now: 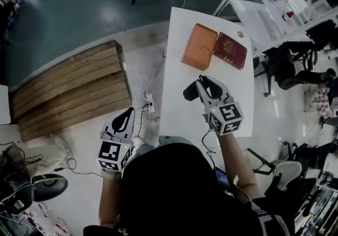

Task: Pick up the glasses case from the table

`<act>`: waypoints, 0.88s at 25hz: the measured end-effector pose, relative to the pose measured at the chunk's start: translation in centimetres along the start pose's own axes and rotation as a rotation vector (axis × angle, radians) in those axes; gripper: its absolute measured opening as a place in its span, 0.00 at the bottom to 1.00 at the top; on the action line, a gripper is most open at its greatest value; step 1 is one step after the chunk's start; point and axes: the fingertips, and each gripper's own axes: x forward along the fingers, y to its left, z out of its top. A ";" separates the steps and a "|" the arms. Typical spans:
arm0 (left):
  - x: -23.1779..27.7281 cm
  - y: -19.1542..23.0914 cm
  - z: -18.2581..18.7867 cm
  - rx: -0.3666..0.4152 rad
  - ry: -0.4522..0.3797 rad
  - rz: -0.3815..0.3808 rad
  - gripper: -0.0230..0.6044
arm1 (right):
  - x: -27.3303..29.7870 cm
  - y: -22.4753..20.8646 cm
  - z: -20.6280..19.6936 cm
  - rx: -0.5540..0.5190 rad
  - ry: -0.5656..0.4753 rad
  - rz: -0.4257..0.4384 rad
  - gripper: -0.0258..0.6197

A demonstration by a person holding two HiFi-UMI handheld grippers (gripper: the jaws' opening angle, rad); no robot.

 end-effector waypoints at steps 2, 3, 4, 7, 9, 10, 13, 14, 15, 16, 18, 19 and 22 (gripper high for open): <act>0.7 -0.7 1.1 0.016 -0.010 -0.033 0.06 | -1.5 0.6 1.2 0.011 -0.040 0.013 0.23; 1.0 -1.1 1.6 0.023 -0.020 -0.048 0.07 | -2.4 0.9 1.7 0.012 -0.059 0.017 0.23; 1.2 -1.5 2.2 0.028 -0.033 -0.062 0.07 | -3.2 1.1 2.1 0.013 -0.076 0.020 0.23; 2.0 -2.3 3.6 0.037 -0.059 -0.096 0.06 | -5.4 1.7 2.9 0.031 -0.111 0.019 0.23; 2.4 -2.8 4.5 0.049 -0.072 -0.120 0.07 | -6.6 1.9 3.2 0.044 -0.128 0.016 0.23; 2.6 -3.0 4.9 0.054 -0.079 -0.130 0.07 | -7.2 2.1 3.4 0.045 -0.135 0.014 0.23; 2.9 -3.8 5.9 0.063 -0.098 -0.158 0.07 | -8.9 2.5 3.5 0.046 -0.151 0.001 0.23; 3.0 -4.0 6.1 0.066 -0.102 -0.167 0.07 | -9.4 2.6 3.4 0.048 -0.155 -0.005 0.23; 3.0 -4.3 6.3 0.069 -0.104 -0.177 0.07 | -9.9 2.6 3.2 0.052 -0.156 -0.010 0.23; 3.1 -4.5 6.5 0.074 -0.106 -0.185 0.07 | -10.4 2.7 3.0 0.055 -0.154 -0.015 0.23; 3.2 -4.9 6.9 0.083 -0.108 -0.201 0.07 | -11.1 3.0 2.9 0.056 -0.160 -0.021 0.23; 3.2 -5.1 7.0 0.086 -0.109 -0.209 0.06 | -11.5 3.2 3.1 0.054 -0.170 -0.021 0.23; 3.1 -5.9 7.2 0.099 -0.114 -0.229 0.07 | -12.5 3.7 2.8 0.065 -0.162 -0.031 0.23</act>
